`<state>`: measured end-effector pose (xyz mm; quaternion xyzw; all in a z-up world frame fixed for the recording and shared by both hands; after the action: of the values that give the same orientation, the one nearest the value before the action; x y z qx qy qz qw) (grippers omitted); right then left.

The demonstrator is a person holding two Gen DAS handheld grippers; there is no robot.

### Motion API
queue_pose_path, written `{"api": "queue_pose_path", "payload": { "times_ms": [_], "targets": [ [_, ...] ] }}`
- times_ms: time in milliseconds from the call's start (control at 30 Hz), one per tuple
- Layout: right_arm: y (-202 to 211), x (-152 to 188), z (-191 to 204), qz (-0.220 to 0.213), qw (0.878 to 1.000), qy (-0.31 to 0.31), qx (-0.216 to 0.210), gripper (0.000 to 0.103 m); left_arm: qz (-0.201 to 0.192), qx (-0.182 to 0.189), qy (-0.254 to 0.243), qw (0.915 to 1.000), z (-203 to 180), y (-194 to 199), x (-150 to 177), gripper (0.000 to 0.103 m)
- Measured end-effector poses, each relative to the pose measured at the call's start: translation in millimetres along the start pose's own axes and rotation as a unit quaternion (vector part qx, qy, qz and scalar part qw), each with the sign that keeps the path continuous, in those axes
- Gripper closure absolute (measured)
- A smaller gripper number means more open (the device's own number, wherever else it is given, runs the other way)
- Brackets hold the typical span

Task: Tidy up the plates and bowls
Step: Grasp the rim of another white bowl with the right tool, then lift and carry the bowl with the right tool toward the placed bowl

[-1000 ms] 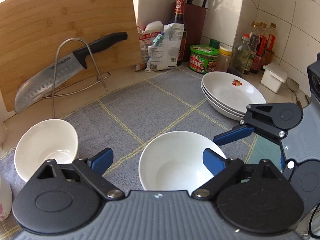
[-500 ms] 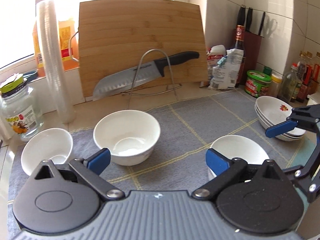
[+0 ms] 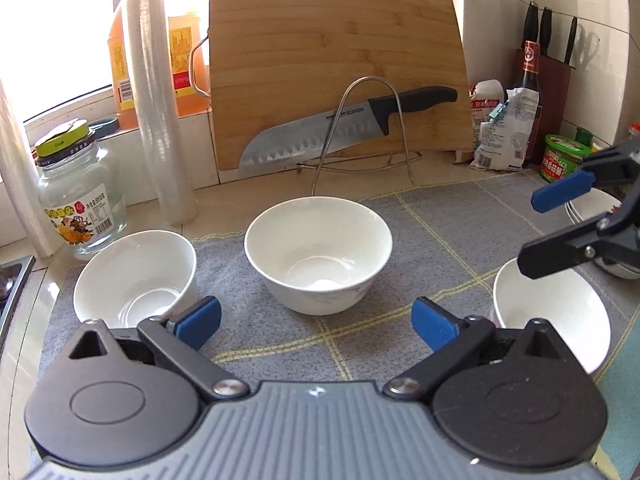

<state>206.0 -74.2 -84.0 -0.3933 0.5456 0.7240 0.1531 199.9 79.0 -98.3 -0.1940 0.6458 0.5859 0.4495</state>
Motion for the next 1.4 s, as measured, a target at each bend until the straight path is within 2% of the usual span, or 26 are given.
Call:
{"api": "queue_pose_path", "payload": {
  "times_ms": [267, 467, 733, 900, 1033, 1100, 1400],
  "targets": [
    [-42.5, -39.9, -2.9, 0.028, 0.999, 0.017, -0.027, 0.0, -0.001, -0.023, -0.015, 0.9996, -3.2, -22.2, -0.7, 0.002],
    [-73.3, -56.6, -3.5, 0.05, 0.997, 0.022, -0.056, 0.0, -0.003, -0.037, -0.02, 0.9991, -7.7, -36.8, -3.8, 0.002],
    [-99.8, -67.5, -5.3, 0.067, 0.994, 0.017, -0.088, 0.0, 0.003, -0.031, -0.026, 0.9992, -14.6, -47.7, -5.1, 0.003],
    [-114.2, -72.8, -4.7, 0.074, 0.992, 0.02, -0.099, 0.001, 0.01, -0.024, -0.019, 0.9995, -13.1, -54.0, -4.9, 0.01],
    [-125.0, -76.2, -4.4, 0.081, 0.991, 0.024, -0.102, 0.007, 0.012, -0.018, -0.019, 0.9996, -12.6, -57.3, -5.5, 0.016],
    [-129.5, -77.7, -3.6, 0.084, 0.991, 0.026, -0.105, 0.012, 0.012, -0.016, -0.019, 0.9996, -12.8, -57.6, -6.2, 0.016],
    [-140.2, -78.9, -0.1, 0.096, 0.989, 0.032, -0.112, 0.021, 0.012, -0.013, -0.02, 0.9996, -12.5, -58.0, -6.2, 0.016]
  ]
}}
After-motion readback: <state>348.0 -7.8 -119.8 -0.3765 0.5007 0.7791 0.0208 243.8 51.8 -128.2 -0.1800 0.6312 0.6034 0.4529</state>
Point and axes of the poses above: each gripper's, at about its wrist camera, not at the fingertips, and y roughly against the way its jaws point, z to its left, x to its underside, the point moved 5 cm from there along -y, roughly the way its jaws point, and after that the axes turned 5 degrees about -x, right-handed, at the moved point
